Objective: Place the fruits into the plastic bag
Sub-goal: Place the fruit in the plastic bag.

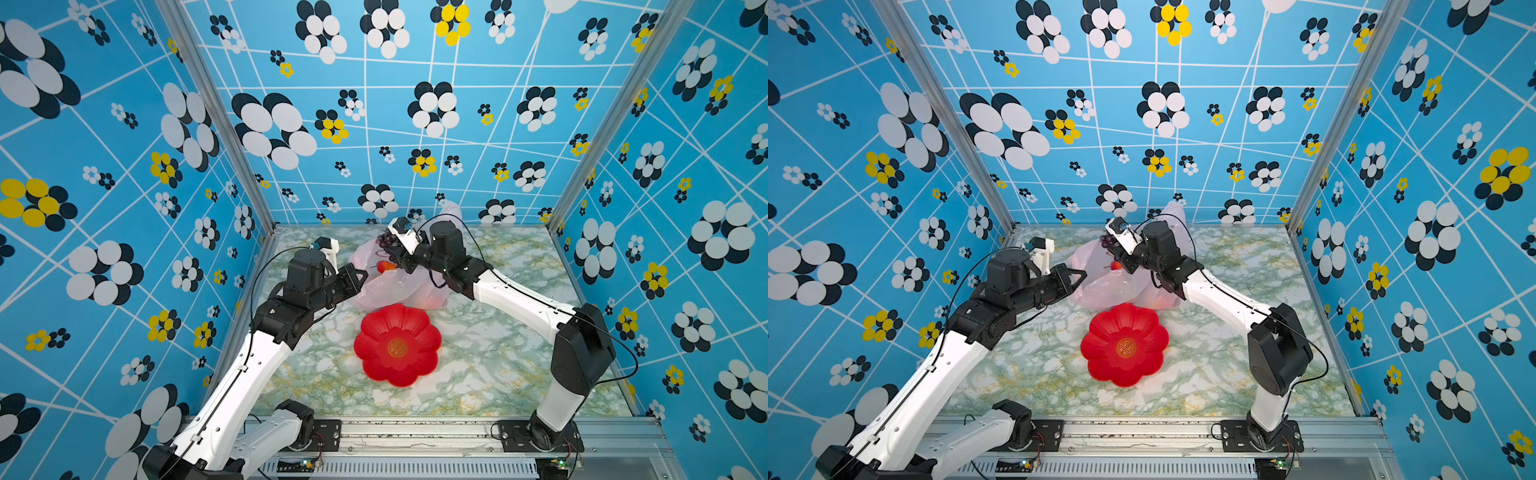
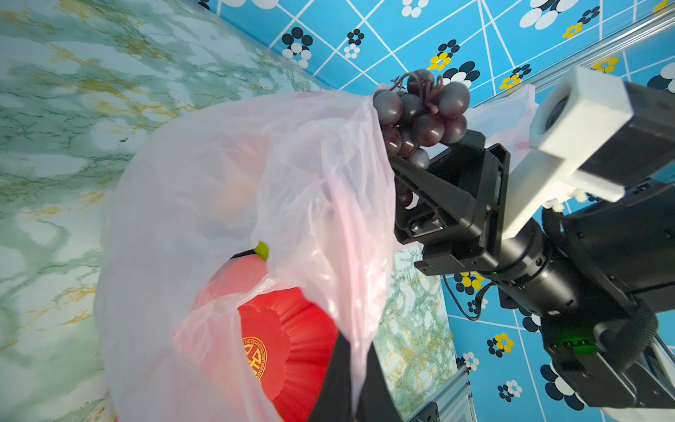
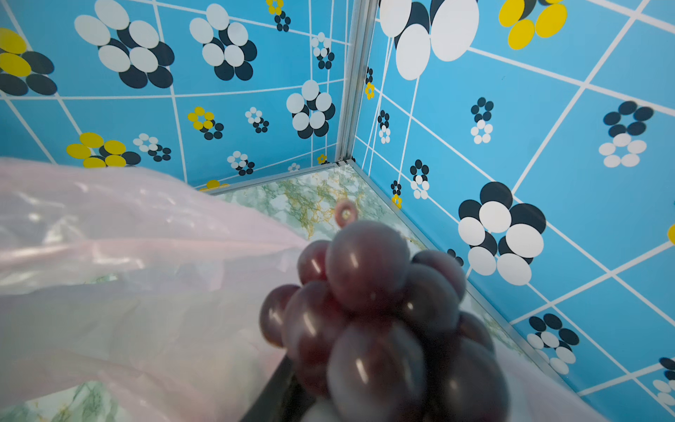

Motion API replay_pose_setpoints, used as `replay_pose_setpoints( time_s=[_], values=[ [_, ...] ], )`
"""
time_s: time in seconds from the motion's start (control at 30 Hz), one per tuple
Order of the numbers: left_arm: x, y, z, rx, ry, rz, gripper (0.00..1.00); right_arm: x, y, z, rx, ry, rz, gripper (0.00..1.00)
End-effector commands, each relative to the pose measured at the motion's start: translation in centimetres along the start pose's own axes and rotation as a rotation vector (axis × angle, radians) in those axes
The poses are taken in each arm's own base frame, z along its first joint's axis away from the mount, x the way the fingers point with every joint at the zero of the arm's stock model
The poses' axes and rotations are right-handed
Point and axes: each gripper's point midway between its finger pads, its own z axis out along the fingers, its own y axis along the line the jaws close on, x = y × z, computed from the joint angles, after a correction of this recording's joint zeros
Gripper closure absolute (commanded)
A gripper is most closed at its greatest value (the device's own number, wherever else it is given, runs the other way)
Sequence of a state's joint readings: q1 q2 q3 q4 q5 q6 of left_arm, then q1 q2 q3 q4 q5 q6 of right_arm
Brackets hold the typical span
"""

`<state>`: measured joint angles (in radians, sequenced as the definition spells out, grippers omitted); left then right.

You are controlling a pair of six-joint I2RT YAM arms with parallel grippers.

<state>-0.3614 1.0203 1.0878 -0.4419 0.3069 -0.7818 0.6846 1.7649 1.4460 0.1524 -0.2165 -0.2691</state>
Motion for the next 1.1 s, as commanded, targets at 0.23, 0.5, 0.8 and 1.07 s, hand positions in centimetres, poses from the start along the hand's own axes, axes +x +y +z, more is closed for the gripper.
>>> replay_pose_setpoints(
  time_s=[0.23,0.5,0.8,1.07],
  values=[
    [-0.3,-0.5,-0.5,0.012,-0.01,0.017,1.0,2.3,0.3,-1.4,-0.016,0.061,-0.018,0.58],
    [-0.3,-0.5,-0.2,0.02,-0.012,0.004,1.0,7.4,0.7,-1.1,-0.077,0.349,-0.061,0.56],
    [-0.4,-0.4,0.2,0.023,-0.014,-0.004,1.0,9.6,-1.1,-0.5,-0.027,0.544,-0.111,0.41],
    [-0.5,-0.4,0.3,0.021,-0.016,-0.002,1.0,5.9,-1.6,-1.2,0.003,0.452,-0.05,0.21]
  ],
)
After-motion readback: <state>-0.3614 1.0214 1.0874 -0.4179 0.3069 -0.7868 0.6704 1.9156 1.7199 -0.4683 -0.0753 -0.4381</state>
